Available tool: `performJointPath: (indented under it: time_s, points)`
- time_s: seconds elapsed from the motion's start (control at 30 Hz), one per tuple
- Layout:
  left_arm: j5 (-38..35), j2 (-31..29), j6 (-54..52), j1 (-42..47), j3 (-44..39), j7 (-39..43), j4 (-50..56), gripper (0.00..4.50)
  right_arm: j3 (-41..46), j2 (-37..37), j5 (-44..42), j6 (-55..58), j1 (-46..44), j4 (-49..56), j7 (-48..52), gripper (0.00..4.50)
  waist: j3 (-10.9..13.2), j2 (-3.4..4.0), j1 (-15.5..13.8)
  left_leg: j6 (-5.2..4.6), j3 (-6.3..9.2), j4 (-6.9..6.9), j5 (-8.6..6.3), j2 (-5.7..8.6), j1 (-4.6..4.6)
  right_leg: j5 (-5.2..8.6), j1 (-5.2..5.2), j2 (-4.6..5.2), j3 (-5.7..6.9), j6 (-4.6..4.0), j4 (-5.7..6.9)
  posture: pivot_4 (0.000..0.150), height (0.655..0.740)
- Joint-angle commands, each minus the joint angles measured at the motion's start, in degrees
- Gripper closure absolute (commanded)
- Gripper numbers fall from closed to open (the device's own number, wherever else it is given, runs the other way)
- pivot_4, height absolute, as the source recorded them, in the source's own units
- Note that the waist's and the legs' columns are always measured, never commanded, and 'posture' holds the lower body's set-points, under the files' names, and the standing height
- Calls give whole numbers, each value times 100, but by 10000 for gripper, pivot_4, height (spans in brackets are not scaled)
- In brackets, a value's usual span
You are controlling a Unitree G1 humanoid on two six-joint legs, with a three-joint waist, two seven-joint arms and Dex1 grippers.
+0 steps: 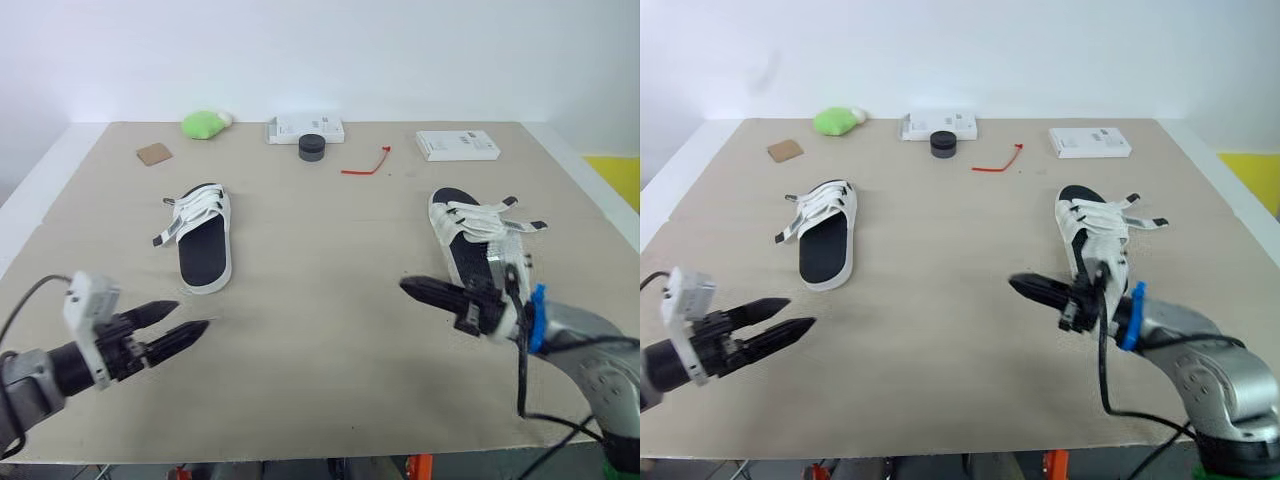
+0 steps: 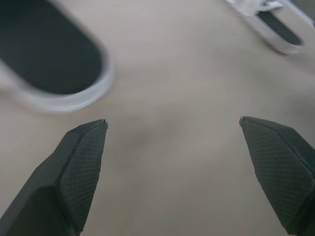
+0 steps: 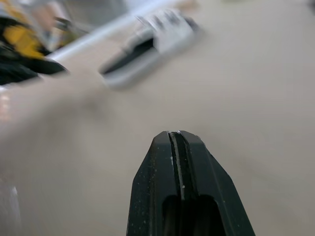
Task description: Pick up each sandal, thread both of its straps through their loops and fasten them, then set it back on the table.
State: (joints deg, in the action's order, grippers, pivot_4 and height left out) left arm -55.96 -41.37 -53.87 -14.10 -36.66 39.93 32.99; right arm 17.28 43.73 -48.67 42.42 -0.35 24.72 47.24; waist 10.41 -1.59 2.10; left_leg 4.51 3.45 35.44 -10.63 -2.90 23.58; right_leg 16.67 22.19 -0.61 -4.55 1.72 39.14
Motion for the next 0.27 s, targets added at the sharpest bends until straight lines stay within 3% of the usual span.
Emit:
performJointPath:
  time_s: [0.03, 0.27]
  points:
    - [432, -173, 505, -167, -5, 410, -432, 598, 560, 186, 136, -106, 469, 146, -7, 45000, 0, 1, 1, 0, -6, 0, 0, -1, -4, -1, 0, 0, -4, -1, 0, 1500, 7400]
    - [813, -134, 1058, -26, 291, 725, -1108, 598, 1442, 302, 455, -282, 1471, -72, 57, 45000, -1, -1, 6, 1, -28, -5, -3, 0, -6, 2, 7, 1, -26, 4, -1, 1500, 7400]
